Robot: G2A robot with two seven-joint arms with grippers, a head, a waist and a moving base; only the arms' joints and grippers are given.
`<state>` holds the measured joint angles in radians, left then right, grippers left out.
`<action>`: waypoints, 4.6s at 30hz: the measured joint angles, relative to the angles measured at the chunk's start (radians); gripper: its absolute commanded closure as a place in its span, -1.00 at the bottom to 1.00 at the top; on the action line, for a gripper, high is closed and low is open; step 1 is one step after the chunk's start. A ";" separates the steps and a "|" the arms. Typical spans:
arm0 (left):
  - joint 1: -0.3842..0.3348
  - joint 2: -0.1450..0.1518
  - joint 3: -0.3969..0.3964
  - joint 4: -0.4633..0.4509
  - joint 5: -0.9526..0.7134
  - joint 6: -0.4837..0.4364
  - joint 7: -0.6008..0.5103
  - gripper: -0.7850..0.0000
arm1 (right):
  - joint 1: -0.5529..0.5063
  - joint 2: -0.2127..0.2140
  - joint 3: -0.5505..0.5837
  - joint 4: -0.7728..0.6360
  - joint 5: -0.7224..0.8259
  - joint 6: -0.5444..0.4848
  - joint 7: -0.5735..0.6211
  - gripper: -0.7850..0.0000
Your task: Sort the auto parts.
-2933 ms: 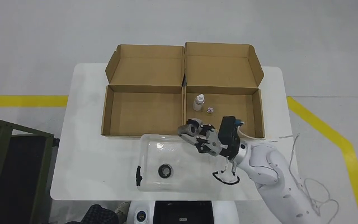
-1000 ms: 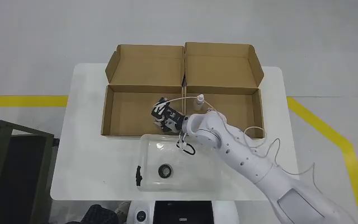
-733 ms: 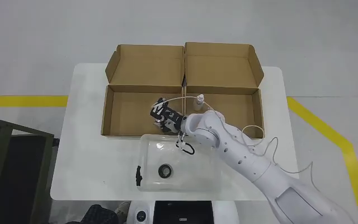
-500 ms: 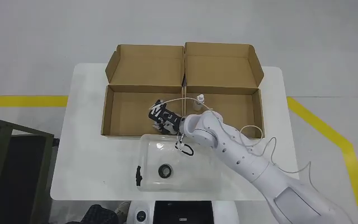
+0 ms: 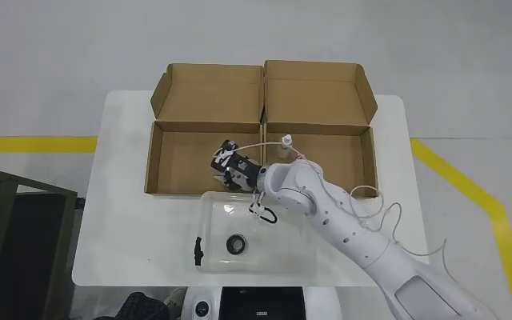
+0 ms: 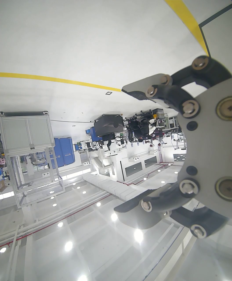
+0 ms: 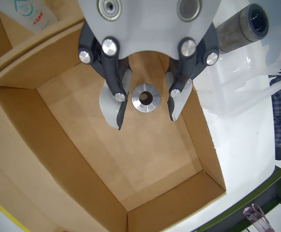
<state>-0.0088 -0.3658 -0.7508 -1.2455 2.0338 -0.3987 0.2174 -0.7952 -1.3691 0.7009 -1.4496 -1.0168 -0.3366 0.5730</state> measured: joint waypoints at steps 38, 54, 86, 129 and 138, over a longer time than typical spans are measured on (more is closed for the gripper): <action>0.000 0.000 0.000 0.000 0.000 0.000 0.000 -1.00 | -0.571 0.161 0.277 -0.562 -0.287 -0.347 -0.021 -0.03; 0.000 0.000 0.000 0.000 0.000 0.000 0.000 -1.00 | -0.669 0.198 0.329 -0.571 -0.369 -0.399 -0.032 -0.21; 0.000 0.000 0.000 0.000 0.000 0.000 0.000 -1.00 | -0.449 0.158 0.118 -0.336 -0.277 -0.371 -0.024 -0.08; 0.000 0.000 0.000 0.000 0.000 0.000 0.000 -1.00 | -0.461 0.190 0.277 -0.332 0.281 -0.458 -0.149 1.00; 0.000 0.000 0.000 0.000 0.000 0.000 0.000 -1.00 | -0.461 0.202 0.327 -0.324 0.418 -0.485 -0.159 1.00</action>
<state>-0.0088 -0.3658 -0.7508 -1.2455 2.0338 -0.3987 0.2174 -1.2559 -1.1667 1.0275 -1.7736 -0.5990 -0.8219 0.4143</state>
